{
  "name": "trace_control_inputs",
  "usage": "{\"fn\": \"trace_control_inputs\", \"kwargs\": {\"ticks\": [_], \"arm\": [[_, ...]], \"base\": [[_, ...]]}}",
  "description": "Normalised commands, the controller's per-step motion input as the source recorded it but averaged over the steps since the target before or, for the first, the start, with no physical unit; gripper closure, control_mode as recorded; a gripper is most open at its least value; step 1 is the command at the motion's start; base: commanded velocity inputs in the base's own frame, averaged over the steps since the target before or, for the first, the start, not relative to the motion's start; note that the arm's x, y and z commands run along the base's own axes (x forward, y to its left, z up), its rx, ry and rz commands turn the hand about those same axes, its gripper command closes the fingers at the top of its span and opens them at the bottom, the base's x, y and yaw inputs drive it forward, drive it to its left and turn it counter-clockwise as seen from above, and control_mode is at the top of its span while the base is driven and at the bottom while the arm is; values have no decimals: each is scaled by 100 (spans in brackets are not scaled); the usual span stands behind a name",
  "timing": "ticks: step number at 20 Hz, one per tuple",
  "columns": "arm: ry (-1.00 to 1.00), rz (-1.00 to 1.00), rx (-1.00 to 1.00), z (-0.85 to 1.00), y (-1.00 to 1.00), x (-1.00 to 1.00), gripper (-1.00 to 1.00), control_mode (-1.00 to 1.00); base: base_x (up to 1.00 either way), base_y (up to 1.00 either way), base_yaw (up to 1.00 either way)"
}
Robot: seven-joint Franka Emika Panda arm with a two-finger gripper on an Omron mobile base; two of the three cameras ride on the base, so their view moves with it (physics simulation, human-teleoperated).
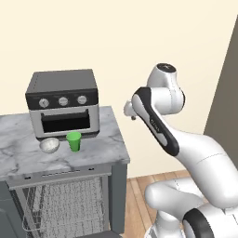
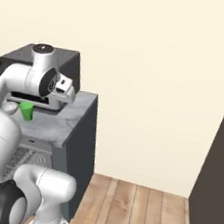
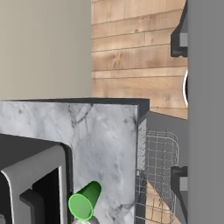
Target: Pick up the cup and bowl from the counter, place them in the dishwasher, and close the dishwasher door.
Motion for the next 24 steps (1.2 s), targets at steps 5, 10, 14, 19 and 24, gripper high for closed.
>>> {"fn": "trace_control_inputs", "kwargs": {"ticks": [5,10,14,19,24], "arm": [[-1,0,0,-15,37,0,-100,-100],[-1,0,0,-24,43,0,-100,-100],[-1,0,0,-28,42,1,-100,-100],[0,-1,0,-28,39,7,-100,-100],[0,-1,0,-25,38,8,-100,-100]], "base": [[0,0,0],[0,0,0],[0,0,0],[0,0,0],[0,0,0]]}}
